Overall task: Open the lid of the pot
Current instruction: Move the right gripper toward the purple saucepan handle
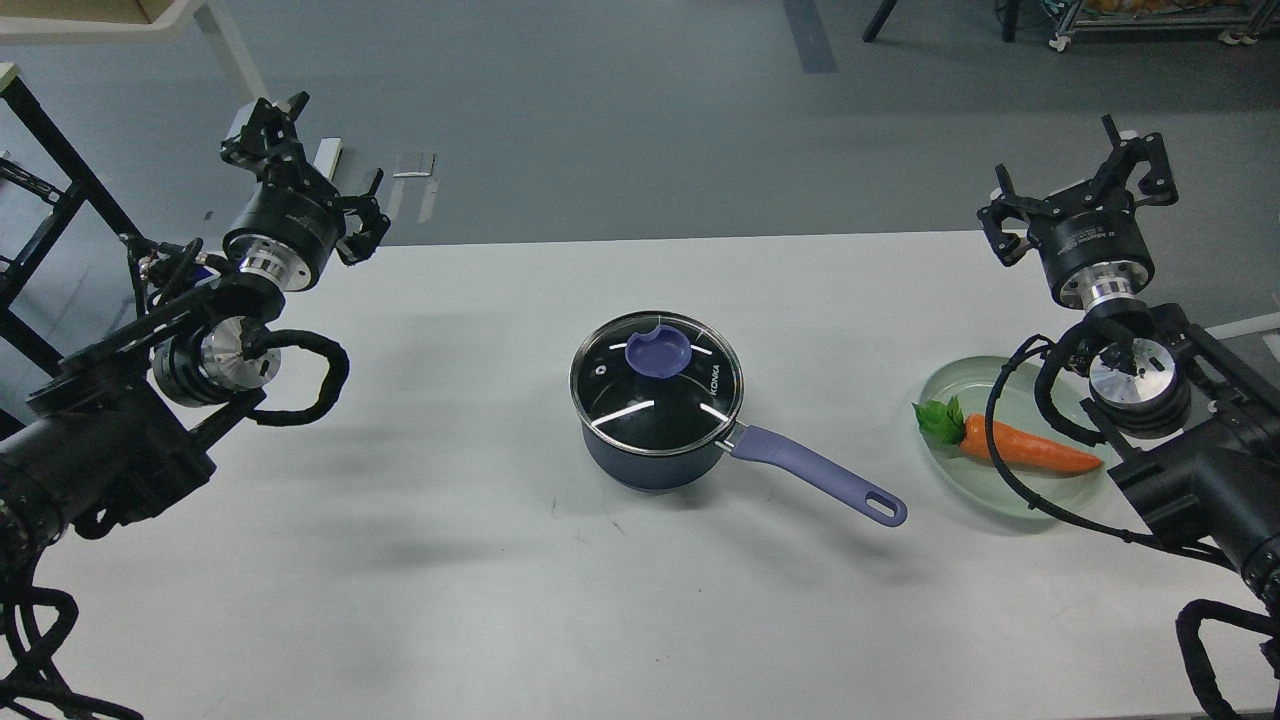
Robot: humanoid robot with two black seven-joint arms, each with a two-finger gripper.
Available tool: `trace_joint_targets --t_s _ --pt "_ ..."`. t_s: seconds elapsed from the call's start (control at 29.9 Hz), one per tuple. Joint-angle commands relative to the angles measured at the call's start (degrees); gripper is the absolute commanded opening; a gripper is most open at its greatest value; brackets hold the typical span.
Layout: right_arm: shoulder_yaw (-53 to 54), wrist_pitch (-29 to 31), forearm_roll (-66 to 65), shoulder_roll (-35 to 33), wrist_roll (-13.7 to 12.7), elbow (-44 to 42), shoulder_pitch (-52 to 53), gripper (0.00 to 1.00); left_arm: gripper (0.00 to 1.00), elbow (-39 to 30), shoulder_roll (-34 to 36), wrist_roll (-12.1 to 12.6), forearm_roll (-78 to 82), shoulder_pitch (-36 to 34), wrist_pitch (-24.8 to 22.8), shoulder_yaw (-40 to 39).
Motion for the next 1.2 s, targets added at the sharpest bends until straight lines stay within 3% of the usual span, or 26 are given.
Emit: trace_joint_targets --t_s 0.0,0.3,0.7,0.8,0.97,1.17 --pt "-0.17 -0.01 0.01 0.60 0.08 0.24 -0.01 1.00 0.99 -0.08 0.37 -0.20 0.18 0.01 0.27 0.46" --pt "-3.24 0.07 -0.52 -1.41 0.26 3.04 0.96 1.00 0.99 -0.08 0.64 -0.20 0.53 -0.52 0.72 -0.07" --pt "-25.56 -0.28 -2.18 -19.69 0.35 17.80 7.81 1.00 0.99 0.09 1.60 0.50 0.62 -1.57 -2.18 0.28" --pt "-30.48 -0.28 -9.10 -23.47 0.35 21.84 11.32 1.00 0.99 0.53 1.78 -0.02 0.53 -1.75 -4.03 -0.07" --pt "-38.48 -2.03 -23.25 -27.69 0.35 29.14 17.03 1.00 0.99 0.45 1.43 -0.03 0.53 -1.75 -2.45 0.72" --pt "-53.85 -3.09 -39.61 -28.49 0.61 35.38 28.10 1.00 0.99 -0.08 2.65 0.15 0.62 -1.57 -3.24 0.81"
